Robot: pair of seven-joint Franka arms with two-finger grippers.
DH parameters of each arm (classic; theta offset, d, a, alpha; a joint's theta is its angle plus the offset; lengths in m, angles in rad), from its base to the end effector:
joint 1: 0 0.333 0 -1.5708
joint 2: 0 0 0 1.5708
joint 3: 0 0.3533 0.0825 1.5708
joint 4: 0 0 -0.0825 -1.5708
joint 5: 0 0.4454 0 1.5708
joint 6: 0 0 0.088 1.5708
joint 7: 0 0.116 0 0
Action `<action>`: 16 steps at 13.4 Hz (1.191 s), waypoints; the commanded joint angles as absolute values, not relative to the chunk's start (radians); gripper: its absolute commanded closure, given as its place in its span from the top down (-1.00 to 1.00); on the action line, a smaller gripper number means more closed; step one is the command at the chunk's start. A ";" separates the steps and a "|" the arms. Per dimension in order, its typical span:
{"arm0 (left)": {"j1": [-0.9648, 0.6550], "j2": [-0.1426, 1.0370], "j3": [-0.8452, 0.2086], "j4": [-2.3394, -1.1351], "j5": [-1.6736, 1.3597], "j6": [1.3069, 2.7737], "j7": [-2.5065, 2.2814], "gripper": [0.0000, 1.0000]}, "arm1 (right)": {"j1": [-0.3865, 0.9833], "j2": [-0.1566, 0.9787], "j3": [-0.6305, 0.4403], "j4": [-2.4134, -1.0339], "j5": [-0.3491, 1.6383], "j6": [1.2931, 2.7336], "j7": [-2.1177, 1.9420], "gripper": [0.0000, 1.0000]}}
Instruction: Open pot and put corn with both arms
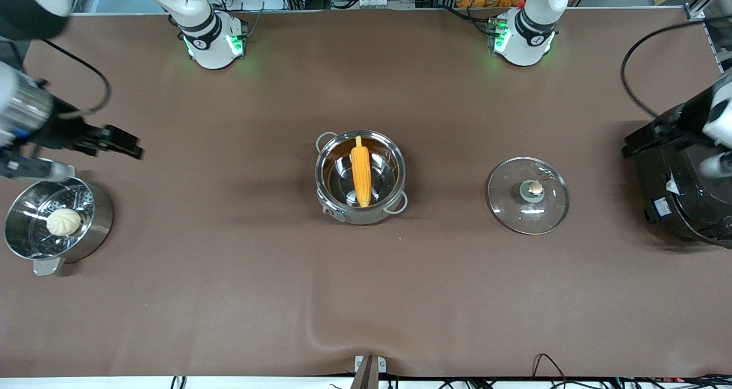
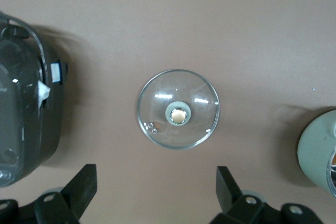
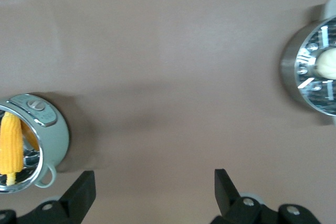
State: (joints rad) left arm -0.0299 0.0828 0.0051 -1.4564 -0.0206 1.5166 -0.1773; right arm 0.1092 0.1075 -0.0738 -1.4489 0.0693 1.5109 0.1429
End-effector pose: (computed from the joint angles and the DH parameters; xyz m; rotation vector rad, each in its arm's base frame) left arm 0.6391 -0.0185 0.6569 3.1146 0.2365 -0.0383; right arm 0.6458 0.0340 0.6448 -3.0793 0.1613 0.0779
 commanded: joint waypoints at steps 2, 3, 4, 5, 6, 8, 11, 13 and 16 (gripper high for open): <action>-0.014 -0.021 -0.003 -1.542 -0.046 1.485 -0.133 1.00 | 0.026 0.022 -0.048 -1.457 -0.005 1.479 0.074 1.00; -0.020 -0.034 0.003 -1.555 -0.046 1.485 -0.132 1.00 | 0.023 0.008 -0.048 -1.457 -0.005 1.453 0.074 1.00; -0.028 -0.046 0.005 -1.577 -0.046 1.486 -0.132 1.00 | 0.014 0.002 -0.049 -1.454 0.005 1.427 0.084 1.00; -0.032 -0.058 0.003 -1.585 -0.046 1.485 -0.133 1.00 | 0.008 -0.008 -0.048 -1.457 0.006 1.427 0.087 1.00; -0.037 -0.057 0.005 -1.577 -0.045 1.485 -0.129 1.00 | 0.008 -0.008 -0.048 -1.459 0.006 1.428 0.089 1.00; -0.038 -0.052 0.015 -1.571 -0.034 1.485 -0.114 1.00 | 0.009 0.012 -0.046 -1.453 0.011 1.456 0.083 1.00; -0.046 -0.049 0.017 -1.563 -0.002 1.480 -0.112 1.00 | 0.014 0.023 -0.044 -1.448 0.014 1.468 0.081 1.00; -0.063 -0.048 0.014 -1.559 0.031 1.477 -0.112 1.00 | 0.012 0.031 -0.044 -1.448 0.014 1.468 0.074 1.00; -0.064 -0.040 0.012 -1.548 0.023 1.474 -0.112 1.00 | 0.018 0.031 -0.043 -1.448 0.014 1.462 0.075 1.00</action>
State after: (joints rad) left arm -0.0568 -0.0264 0.0068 -1.5498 0.0079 1.4837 -0.1367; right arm 0.0328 0.0305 -0.0577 -1.4526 0.0148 1.4665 0.0870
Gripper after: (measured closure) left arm 0.000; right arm 0.000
